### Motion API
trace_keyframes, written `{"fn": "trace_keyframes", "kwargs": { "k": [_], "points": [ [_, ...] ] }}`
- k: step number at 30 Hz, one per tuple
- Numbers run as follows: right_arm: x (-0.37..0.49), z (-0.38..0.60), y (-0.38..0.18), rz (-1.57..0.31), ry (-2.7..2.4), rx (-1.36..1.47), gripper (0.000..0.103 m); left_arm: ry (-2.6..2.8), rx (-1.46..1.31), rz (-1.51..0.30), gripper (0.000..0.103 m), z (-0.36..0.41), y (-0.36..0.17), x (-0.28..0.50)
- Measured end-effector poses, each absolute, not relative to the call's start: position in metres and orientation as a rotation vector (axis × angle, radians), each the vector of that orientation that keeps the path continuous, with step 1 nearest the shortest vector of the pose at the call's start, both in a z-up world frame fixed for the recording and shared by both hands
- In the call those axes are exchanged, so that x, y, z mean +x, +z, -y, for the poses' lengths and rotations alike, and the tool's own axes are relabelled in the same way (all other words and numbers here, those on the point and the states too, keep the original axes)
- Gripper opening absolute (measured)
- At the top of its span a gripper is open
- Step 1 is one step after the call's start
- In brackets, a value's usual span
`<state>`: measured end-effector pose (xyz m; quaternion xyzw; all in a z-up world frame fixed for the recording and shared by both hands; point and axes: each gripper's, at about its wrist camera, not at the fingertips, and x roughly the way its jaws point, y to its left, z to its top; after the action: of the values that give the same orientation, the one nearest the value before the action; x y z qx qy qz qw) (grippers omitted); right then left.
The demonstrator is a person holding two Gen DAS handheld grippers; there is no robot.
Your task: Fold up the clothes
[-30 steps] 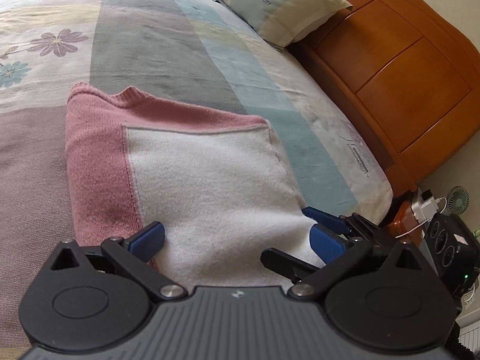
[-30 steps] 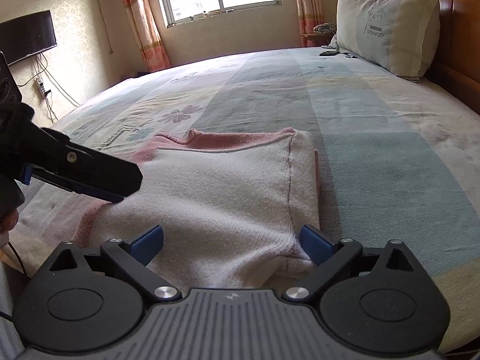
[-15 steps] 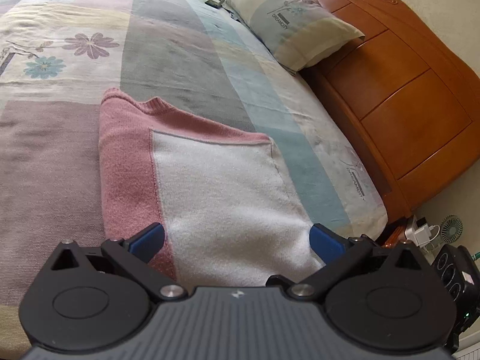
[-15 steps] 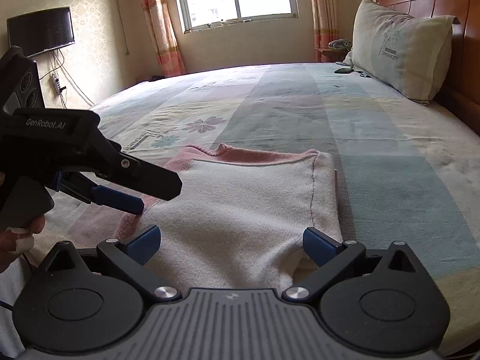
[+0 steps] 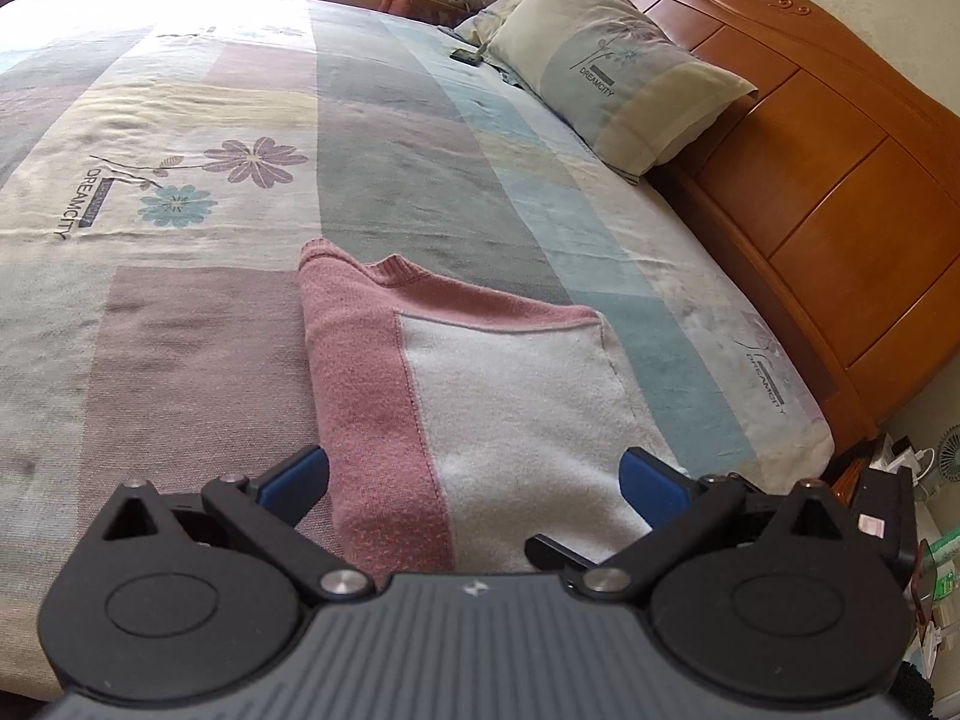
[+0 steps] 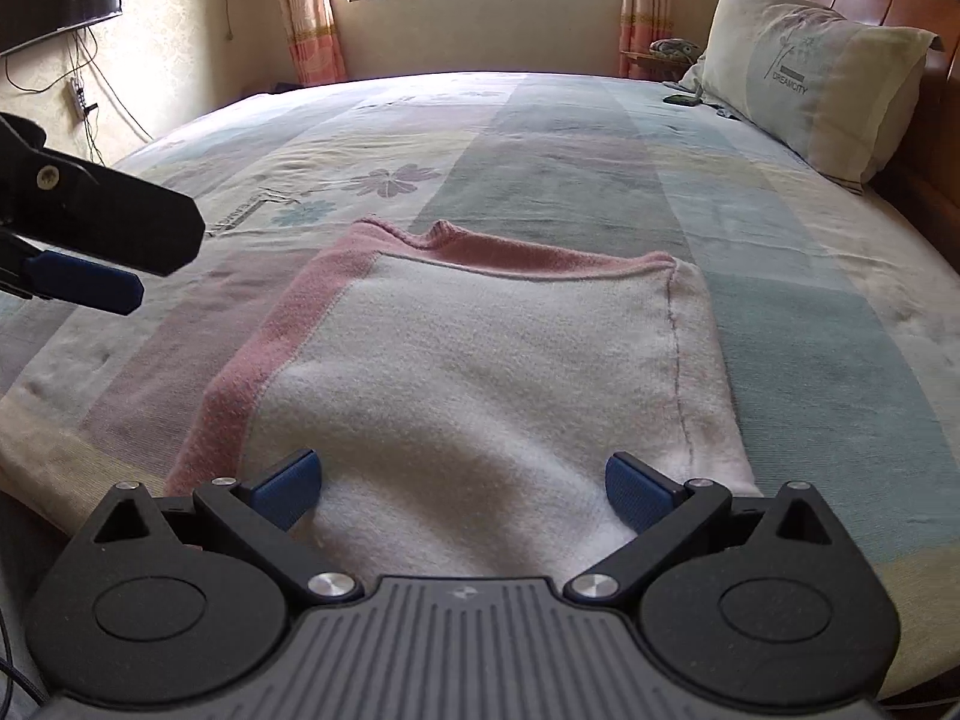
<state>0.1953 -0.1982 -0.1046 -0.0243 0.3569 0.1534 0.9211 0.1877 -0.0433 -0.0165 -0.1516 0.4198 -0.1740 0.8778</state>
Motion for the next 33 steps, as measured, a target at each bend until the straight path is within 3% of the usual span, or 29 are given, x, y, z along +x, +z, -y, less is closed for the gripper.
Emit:
{"fn": "trace_keyframes", "kwargs": {
  "k": [8, 15, 22, 29, 33],
  "points": [
    [0.167, 0.196, -0.076, -0.684, 0.401, -0.011, 0.103, -0.402, -0.312, -0.874, 0.102, 0.052, -0.019, 0.189],
    [0.163, 0.196, -0.1, -0.823, 0.296, -0.024, 0.103, -0.372, -0.305, -0.867, 0.102, 0.042, -0.019, 0.184],
    [0.152, 0.172, -0.08, -0.754, 0.438, -0.001, 0.103, -0.37, -0.311, -0.858, 0.102, 0.036, -0.017, 0.178],
    [0.15, 0.16, -0.104, -0.908, 0.384, -0.047, 0.103, -0.355, -0.319, -0.843, 0.102, 0.028, -0.012, 0.17],
    [0.145, 0.16, -0.083, -0.812, 0.456, 0.004, 0.103, -0.354, -0.316, -0.826, 0.102, 0.027, -0.007, 0.166]
  ]
}}
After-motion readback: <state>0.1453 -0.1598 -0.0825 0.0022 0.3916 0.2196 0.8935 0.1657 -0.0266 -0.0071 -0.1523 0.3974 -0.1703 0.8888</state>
